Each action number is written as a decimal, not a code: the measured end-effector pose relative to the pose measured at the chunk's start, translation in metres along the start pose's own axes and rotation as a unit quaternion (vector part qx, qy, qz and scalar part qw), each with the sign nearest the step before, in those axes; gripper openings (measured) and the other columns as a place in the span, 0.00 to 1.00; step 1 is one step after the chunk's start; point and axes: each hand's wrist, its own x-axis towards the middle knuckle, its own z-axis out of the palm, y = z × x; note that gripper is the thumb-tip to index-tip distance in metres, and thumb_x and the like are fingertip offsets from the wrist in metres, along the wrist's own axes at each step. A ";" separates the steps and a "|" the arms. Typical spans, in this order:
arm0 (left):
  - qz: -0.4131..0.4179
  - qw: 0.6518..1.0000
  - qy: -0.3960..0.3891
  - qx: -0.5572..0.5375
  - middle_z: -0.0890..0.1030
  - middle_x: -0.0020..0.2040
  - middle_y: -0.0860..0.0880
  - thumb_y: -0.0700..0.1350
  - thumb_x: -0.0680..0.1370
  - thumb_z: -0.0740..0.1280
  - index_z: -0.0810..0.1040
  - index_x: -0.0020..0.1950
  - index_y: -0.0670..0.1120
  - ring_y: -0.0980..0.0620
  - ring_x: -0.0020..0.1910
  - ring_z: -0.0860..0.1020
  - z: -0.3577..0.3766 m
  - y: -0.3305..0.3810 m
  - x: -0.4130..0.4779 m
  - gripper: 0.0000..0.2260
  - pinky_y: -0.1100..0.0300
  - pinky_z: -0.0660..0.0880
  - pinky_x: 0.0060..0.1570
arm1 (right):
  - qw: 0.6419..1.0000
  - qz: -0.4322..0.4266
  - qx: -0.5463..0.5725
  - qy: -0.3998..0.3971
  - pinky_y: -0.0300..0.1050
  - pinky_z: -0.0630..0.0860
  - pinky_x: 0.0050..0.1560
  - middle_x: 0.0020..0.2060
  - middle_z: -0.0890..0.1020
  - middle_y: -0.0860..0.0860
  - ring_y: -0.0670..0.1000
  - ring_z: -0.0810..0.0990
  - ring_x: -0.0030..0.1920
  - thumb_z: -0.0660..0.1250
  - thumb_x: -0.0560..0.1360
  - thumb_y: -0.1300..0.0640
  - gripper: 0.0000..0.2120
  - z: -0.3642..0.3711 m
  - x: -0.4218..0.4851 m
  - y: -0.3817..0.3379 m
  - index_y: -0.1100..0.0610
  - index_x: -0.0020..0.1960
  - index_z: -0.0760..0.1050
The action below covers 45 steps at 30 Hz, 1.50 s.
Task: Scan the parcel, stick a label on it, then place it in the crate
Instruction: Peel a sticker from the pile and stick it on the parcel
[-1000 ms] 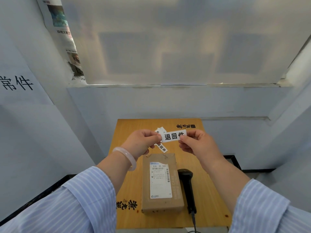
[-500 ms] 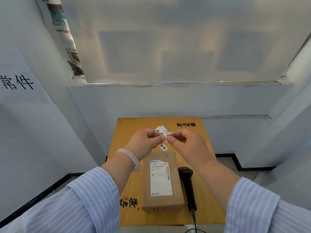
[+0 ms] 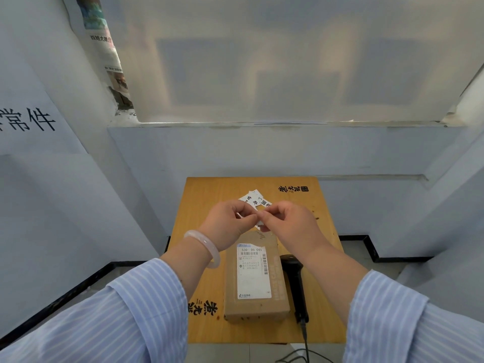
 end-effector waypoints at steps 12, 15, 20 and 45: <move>0.001 1.000 0.015 0.010 0.77 0.26 0.64 0.48 0.73 0.70 0.82 0.37 0.53 0.64 0.25 0.71 0.002 -0.002 0.001 0.04 0.71 0.66 0.24 | 0.999 0.000 -0.037 0.005 0.39 0.78 0.39 0.34 0.85 0.45 0.42 0.84 0.38 0.68 0.74 0.51 0.05 0.003 0.003 0.002 0.45 0.39 0.78; 0.006 0.999 0.022 0.034 0.76 0.28 0.59 0.49 0.73 0.70 0.82 0.39 0.52 0.64 0.25 0.71 0.004 -0.001 0.002 0.04 0.68 0.66 0.25 | 1.000 0.008 0.003 -0.003 0.40 0.78 0.40 0.33 0.86 0.45 0.41 0.84 0.37 0.71 0.73 0.49 0.04 0.003 0.004 0.001 0.47 0.40 0.80; 0.005 0.998 0.030 0.046 0.76 0.28 0.58 0.49 0.73 0.69 0.83 0.40 0.51 0.63 0.24 0.70 0.005 0.000 0.001 0.05 0.64 0.67 0.27 | 1.000 0.011 0.016 -0.003 0.42 0.79 0.41 0.31 0.85 0.43 0.41 0.84 0.36 0.70 0.74 0.51 0.06 0.003 0.005 0.000 0.47 0.38 0.79; -0.242 0.962 0.115 0.059 0.77 0.31 0.48 0.48 0.72 0.64 0.77 0.39 0.46 0.49 0.29 0.73 -0.032 -0.097 -0.013 0.07 0.58 0.70 0.30 | 0.984 0.153 -0.088 -0.011 0.54 0.81 0.47 0.34 0.85 0.47 0.48 0.84 0.41 0.65 0.75 0.56 0.06 -0.003 0.008 0.041 0.54 0.40 0.78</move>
